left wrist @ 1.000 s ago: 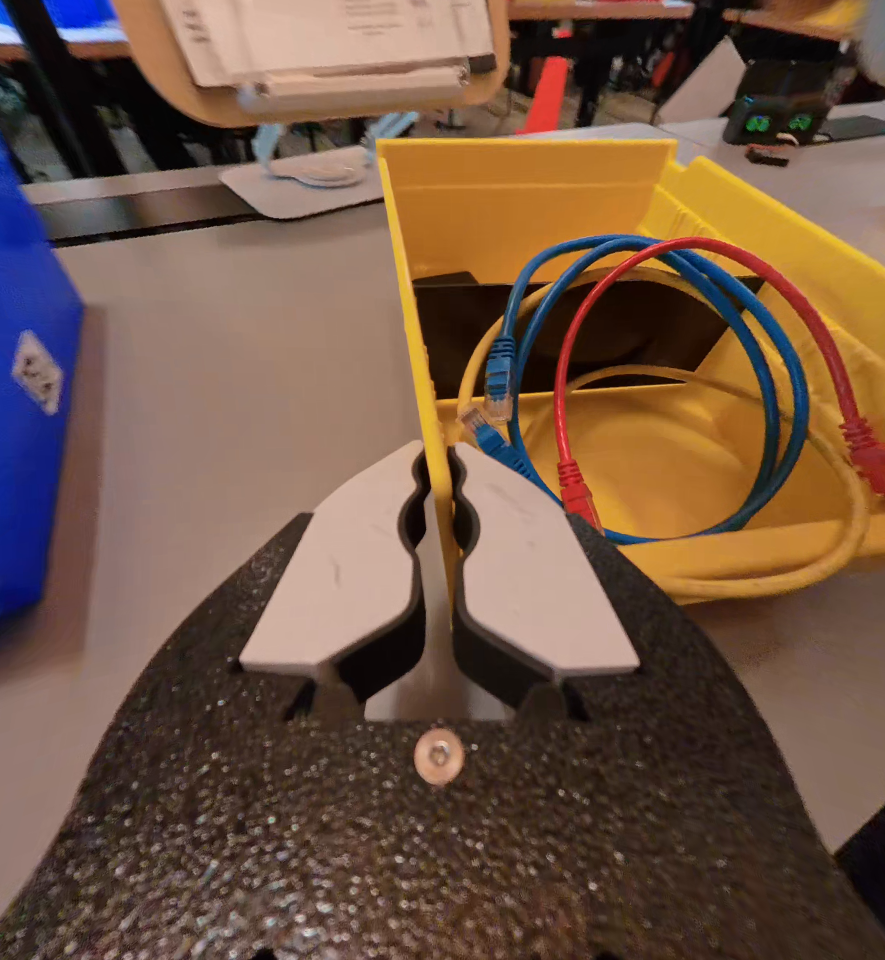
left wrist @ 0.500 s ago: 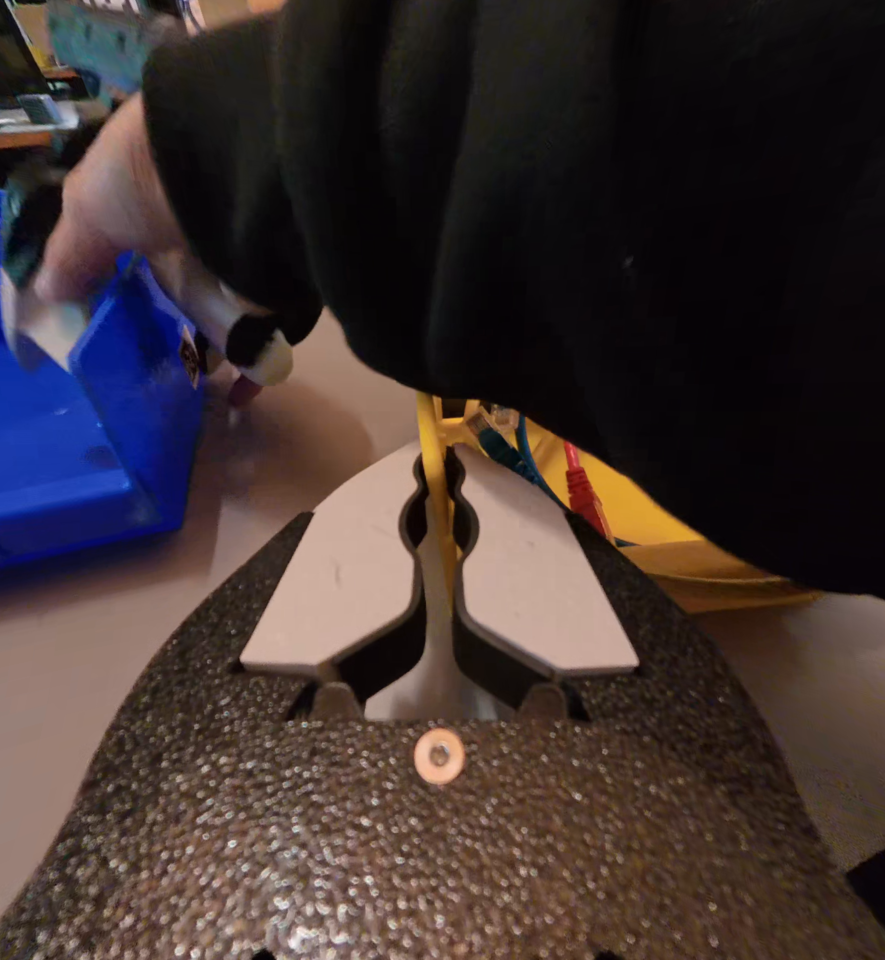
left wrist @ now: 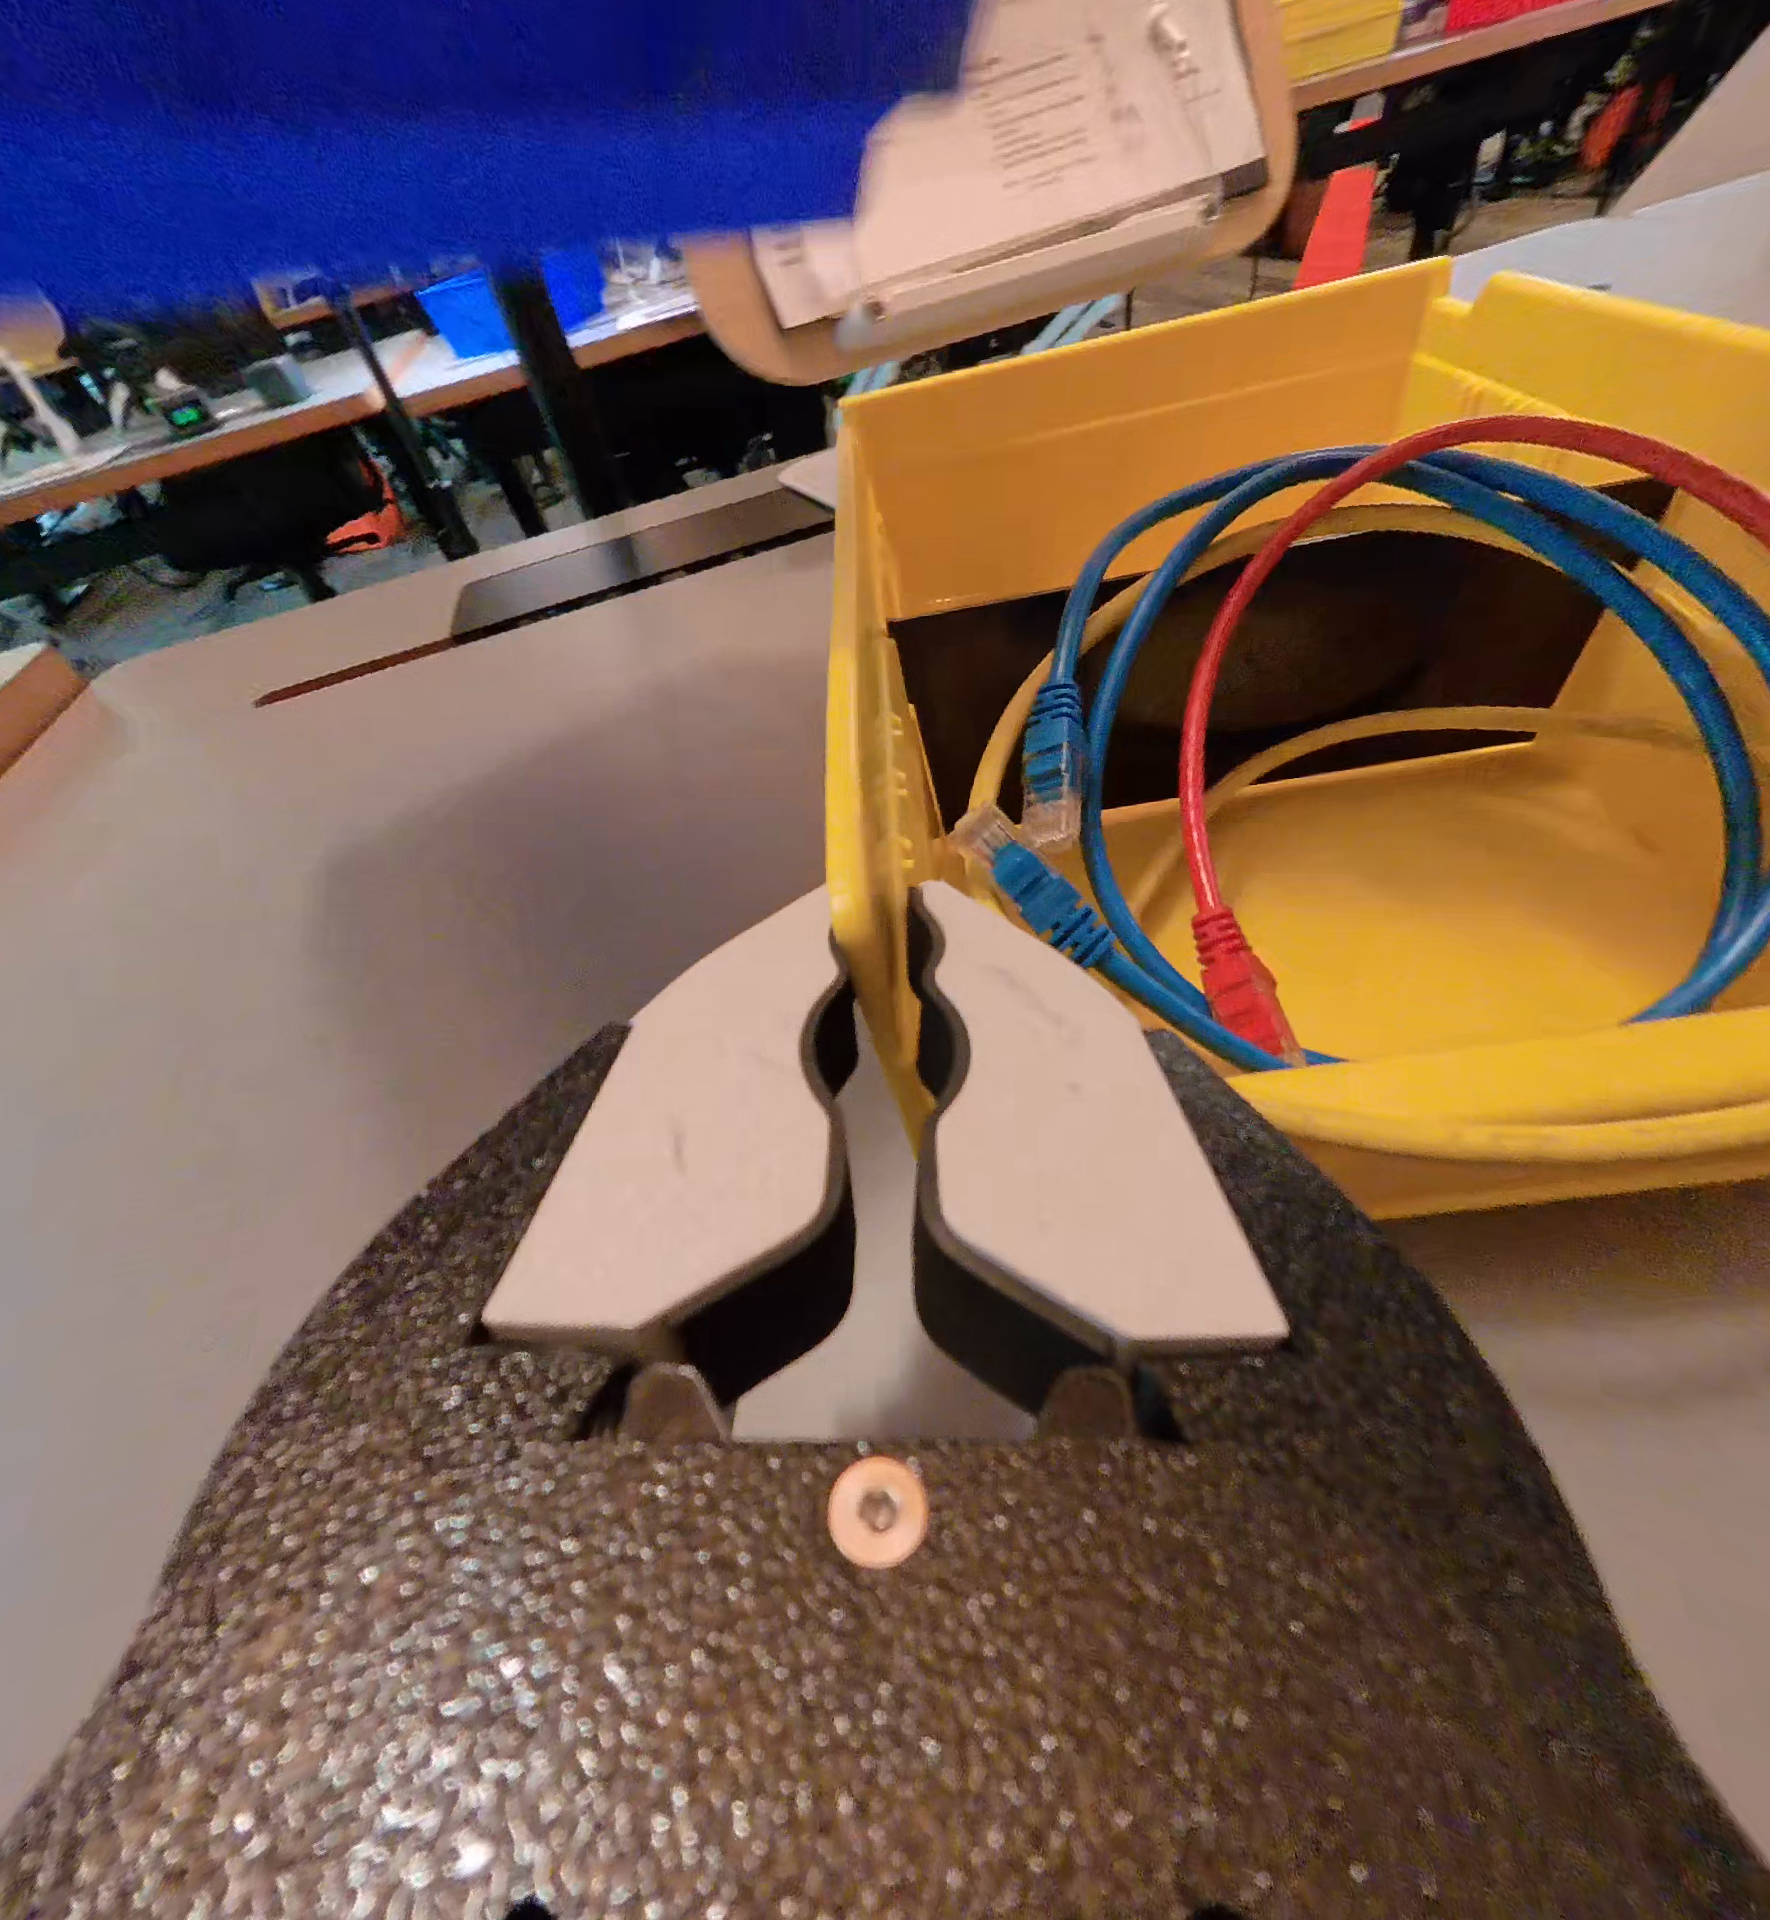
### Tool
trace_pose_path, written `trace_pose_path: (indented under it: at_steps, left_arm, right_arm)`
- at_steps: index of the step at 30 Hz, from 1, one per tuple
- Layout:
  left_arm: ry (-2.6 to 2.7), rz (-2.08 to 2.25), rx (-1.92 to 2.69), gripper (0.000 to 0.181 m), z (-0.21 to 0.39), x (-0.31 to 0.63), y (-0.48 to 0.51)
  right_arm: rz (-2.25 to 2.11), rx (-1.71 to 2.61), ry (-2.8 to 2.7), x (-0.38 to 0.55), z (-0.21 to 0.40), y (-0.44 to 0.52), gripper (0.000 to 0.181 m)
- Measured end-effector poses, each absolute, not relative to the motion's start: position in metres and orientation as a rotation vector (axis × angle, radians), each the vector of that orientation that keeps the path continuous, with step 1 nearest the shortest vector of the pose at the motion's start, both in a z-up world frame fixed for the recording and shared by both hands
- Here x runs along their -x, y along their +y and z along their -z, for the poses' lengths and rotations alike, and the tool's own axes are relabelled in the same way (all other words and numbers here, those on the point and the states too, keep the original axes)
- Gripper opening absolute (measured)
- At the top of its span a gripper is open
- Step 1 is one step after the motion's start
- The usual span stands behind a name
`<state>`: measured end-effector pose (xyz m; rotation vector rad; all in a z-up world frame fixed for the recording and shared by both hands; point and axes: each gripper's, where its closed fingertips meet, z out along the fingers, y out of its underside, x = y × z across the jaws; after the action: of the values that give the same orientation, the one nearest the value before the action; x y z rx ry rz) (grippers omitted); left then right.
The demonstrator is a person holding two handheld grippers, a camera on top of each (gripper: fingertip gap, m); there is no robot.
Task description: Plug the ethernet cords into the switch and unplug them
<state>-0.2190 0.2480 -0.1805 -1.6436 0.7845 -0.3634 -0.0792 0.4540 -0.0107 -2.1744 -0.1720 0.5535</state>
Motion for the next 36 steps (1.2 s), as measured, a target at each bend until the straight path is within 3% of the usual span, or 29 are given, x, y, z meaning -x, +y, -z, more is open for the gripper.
trace_pose_path:
  at_steps: [5, 12, 25, 36]
  left_arm:
    - [0.675, 0.397, 1.711, 0.006, 0.181, 0.267, 0.305]
    - [0.579, 0.444, 1.787, 0.007, 0.182, 0.337, 0.423]
    - [0.539, 0.345, 1.931, 0.003, 0.184, 0.399, 0.488]
    - [0.451, 0.319, 2.013, 0.006, 0.185, 0.406, 0.48]
  right_arm:
    - [-0.234, 2.186, 0.003, -0.125, 0.003, 0.395, 0.041]
    - [-0.103, 2.346, 0.356, -0.317, 0.117, 0.282, 0.04]
    - [-0.316, 2.472, 0.245, -0.362, 0.197, 0.181, 0.039]
    - [-0.365, 2.534, 0.348, -0.405, 0.234, 0.193, 0.042]
